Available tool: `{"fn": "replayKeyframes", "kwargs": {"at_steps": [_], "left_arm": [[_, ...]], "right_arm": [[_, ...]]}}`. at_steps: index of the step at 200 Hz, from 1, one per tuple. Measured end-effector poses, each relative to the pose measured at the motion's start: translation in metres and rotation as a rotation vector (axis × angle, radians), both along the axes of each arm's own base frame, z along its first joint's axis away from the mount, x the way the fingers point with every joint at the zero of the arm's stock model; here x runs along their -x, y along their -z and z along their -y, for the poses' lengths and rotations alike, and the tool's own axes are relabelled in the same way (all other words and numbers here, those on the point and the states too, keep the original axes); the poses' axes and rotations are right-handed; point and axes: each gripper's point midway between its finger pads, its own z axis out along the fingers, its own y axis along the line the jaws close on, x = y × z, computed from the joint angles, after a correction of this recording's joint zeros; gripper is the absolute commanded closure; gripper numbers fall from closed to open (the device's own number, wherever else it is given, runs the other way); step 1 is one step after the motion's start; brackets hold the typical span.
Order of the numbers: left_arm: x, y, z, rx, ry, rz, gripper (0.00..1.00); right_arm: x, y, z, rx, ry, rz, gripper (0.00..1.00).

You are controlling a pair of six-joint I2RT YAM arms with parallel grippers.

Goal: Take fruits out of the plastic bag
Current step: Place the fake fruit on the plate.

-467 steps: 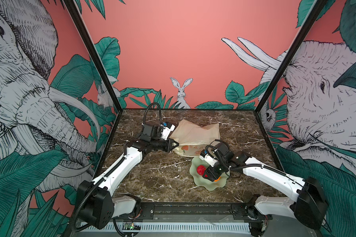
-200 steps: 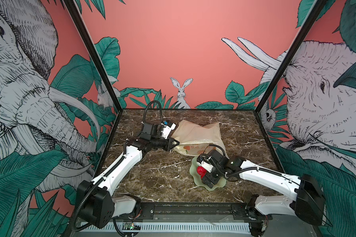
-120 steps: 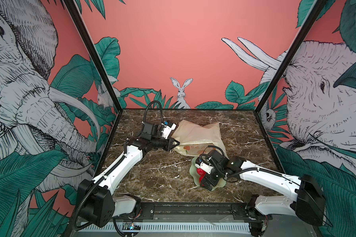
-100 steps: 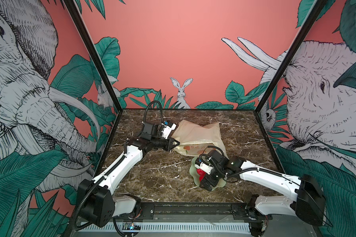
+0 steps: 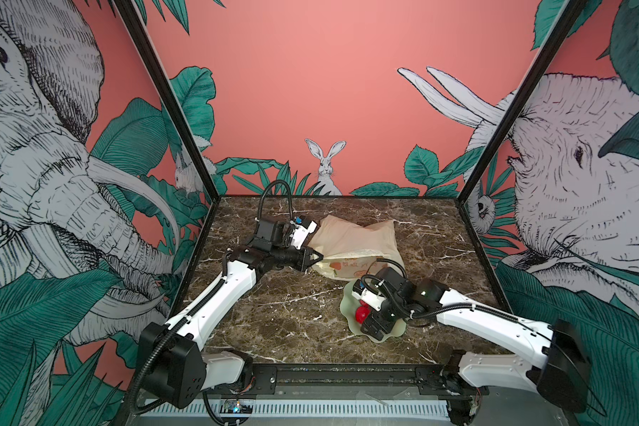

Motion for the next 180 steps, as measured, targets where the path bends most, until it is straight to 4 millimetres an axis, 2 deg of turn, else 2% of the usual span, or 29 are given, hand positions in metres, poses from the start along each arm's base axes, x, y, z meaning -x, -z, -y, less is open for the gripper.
{"fn": "replayKeyframes", "kwargs": {"at_steps": [14, 26, 42, 54, 60, 77, 111, 152, 180], "left_arm": [[0.002, 0.001, 0.0, -0.002, 0.009, -0.007, 1.0], [0.004, 0.0, 0.001, 0.001, 0.018, -0.012, 1.0], [0.006, -0.003, 0.001, 0.0, 0.027, -0.011, 1.0], [0.007, -0.006, 0.003, -0.002, 0.035, -0.005, 1.0], [0.008, -0.008, 0.004, -0.001, 0.041, -0.001, 1.0], [0.01, -0.014, 0.009, 0.003, 0.058, 0.016, 1.0], [0.012, -0.019, 0.013, 0.006, 0.076, 0.035, 1.0], [0.006, -0.016, 0.006, -0.028, 0.049, 0.059, 1.0], [0.012, -0.017, 0.011, -0.017, 0.078, 0.052, 1.0]], "right_arm": [[-0.008, -0.026, -0.009, -0.058, -0.002, 0.054, 0.37], [-0.018, -0.049, -0.02, -0.107, -0.008, 0.104, 0.46], [-0.032, -0.069, -0.034, -0.147, -0.022, 0.171, 0.62], [-0.045, -0.075, -0.043, -0.147, -0.03, 0.227, 0.82], [-0.052, -0.074, -0.046, -0.136, -0.035, 0.253, 0.88], [-0.073, -0.063, -0.055, -0.075, -0.058, 0.321, 0.97], [-0.112, -0.032, -0.065, 0.052, -0.113, 0.44, 0.99], [-0.16, -0.015, -0.06, 0.157, -0.116, 0.542, 0.77], [-0.201, -0.012, -0.059, 0.177, -0.05, 0.594, 0.69]]}}
